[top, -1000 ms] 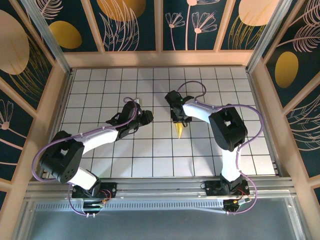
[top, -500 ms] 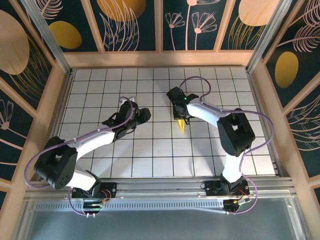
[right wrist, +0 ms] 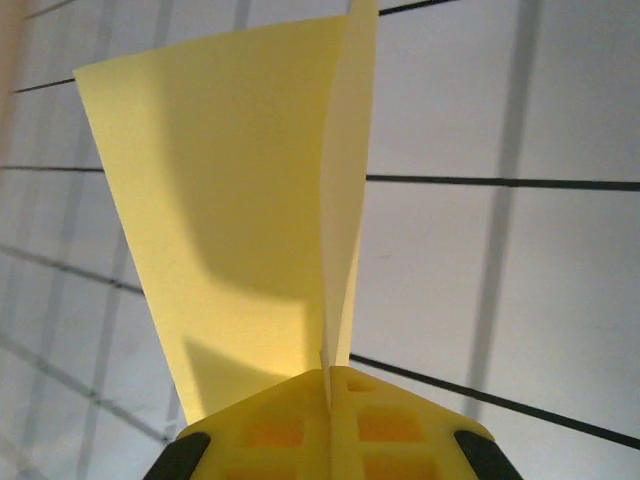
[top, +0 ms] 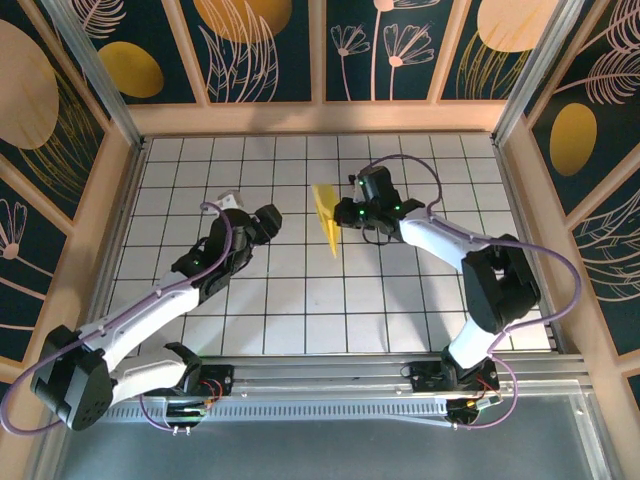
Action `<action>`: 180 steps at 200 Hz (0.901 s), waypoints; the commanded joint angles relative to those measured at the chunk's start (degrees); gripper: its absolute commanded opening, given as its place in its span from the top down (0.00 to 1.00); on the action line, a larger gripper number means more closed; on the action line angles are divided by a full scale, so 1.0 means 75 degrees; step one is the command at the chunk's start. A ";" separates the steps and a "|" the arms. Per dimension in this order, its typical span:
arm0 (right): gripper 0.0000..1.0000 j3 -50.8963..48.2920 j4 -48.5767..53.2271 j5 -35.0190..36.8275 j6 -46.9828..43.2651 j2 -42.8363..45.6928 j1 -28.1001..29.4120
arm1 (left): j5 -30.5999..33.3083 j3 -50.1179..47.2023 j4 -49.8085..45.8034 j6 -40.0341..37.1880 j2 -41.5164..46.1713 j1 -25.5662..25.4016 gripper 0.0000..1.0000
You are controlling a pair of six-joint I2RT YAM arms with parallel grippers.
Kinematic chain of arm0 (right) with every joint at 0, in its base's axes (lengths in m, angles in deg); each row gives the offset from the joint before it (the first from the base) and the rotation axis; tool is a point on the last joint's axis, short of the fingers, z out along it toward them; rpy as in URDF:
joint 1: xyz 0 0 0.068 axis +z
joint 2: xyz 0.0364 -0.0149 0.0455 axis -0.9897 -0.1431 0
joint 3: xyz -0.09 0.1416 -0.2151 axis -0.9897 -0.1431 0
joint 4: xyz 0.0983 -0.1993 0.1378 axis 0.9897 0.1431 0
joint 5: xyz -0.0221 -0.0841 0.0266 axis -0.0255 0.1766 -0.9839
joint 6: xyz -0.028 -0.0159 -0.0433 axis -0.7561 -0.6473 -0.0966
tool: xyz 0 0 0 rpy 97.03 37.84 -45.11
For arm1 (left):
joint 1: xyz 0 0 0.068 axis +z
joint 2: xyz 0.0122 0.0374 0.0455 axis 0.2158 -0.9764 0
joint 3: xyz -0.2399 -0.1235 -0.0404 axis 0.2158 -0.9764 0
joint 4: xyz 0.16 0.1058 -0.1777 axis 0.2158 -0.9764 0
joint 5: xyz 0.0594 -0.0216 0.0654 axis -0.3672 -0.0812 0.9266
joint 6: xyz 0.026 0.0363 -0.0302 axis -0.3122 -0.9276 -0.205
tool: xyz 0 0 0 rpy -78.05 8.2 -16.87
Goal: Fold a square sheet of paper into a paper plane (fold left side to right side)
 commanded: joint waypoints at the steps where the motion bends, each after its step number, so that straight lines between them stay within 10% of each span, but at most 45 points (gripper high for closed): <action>1: 1.00 -0.0364 -0.2045 -0.2078 0.1093 -0.0647 0.0094 | 0.0705 -0.0175 -0.0182 0.0138 0.0372 0.0028 0.23; 180: 0.95 -0.1284 -0.2090 -0.0884 0.0733 -0.1951 -0.0428 | 0.0216 -0.0194 -0.0176 0.0321 -0.0364 0.0021 0.19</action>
